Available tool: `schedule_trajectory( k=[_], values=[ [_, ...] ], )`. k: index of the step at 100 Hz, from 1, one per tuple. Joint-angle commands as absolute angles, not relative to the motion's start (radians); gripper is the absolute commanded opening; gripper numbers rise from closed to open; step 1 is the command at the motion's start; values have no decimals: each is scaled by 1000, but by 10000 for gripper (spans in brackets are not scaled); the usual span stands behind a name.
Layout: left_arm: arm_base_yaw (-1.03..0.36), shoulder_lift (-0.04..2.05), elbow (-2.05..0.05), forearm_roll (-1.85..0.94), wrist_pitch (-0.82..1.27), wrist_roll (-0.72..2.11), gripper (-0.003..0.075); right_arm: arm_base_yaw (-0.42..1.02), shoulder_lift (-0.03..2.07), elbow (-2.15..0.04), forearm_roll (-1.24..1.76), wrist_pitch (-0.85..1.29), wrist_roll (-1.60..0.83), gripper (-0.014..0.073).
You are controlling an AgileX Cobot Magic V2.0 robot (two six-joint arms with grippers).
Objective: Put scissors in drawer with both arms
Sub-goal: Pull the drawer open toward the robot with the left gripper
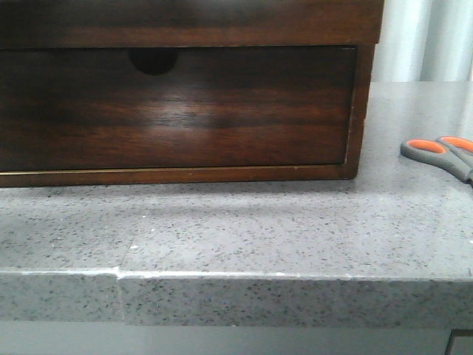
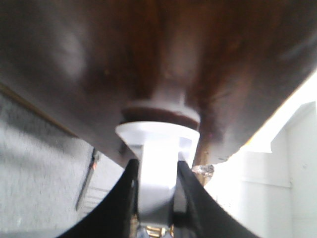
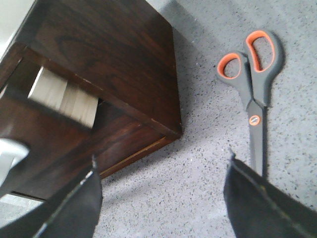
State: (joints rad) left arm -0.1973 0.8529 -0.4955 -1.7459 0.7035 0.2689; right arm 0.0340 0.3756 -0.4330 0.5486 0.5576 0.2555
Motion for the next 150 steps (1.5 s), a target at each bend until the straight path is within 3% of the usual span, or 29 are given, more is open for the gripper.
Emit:
schedule_trajectory(
  k=[1, 27, 55, 66, 77, 82, 88, 104, 122, 133, 147, 150],
  values=[
    [-201, 733, -492, -1776, 763, 291, -20, 29, 391, -469, 551, 497, 247, 466],
    [-201, 553, -417, -1708, 752, 157, -20, 29, 391, -469, 548, 475, 247, 466],
    [-201, 506, -415, -1672, 716, 140, 8, 29, 391, -469, 548, 475, 247, 466],
    [-201, 506, -415, -1672, 714, 140, 199, 29, 391, -469, 548, 475, 247, 466],
    [-201, 506, -415, -1666, 691, 145, 519, 29, 391, -469, 548, 475, 247, 466],
    [-201, 506, -415, -1643, 662, 156, 606, 29, 391, -469, 548, 475, 247, 466],
    [-201, 506, -415, -1601, 616, 159, 640, 29, 391, -469, 548, 477, 247, 466],
    [-201, 485, -415, -1543, 490, 159, 594, 29, 391, -469, 548, 483, 247, 466],
    [-201, 417, -415, -1457, 480, 159, 469, 29, 391, -469, 548, 476, 247, 466],
    [-201, 356, -419, -1396, 512, 159, 286, 29, 391, -469, 548, 451, 247, 466],
    [-201, 282, -454, -1301, 534, 246, -23, 29, 409, -487, 536, 441, 244, 442],
    [-201, 271, -465, -1284, 539, 274, -18, 29, 422, -501, 512, 453, 245, 432]
  ],
)
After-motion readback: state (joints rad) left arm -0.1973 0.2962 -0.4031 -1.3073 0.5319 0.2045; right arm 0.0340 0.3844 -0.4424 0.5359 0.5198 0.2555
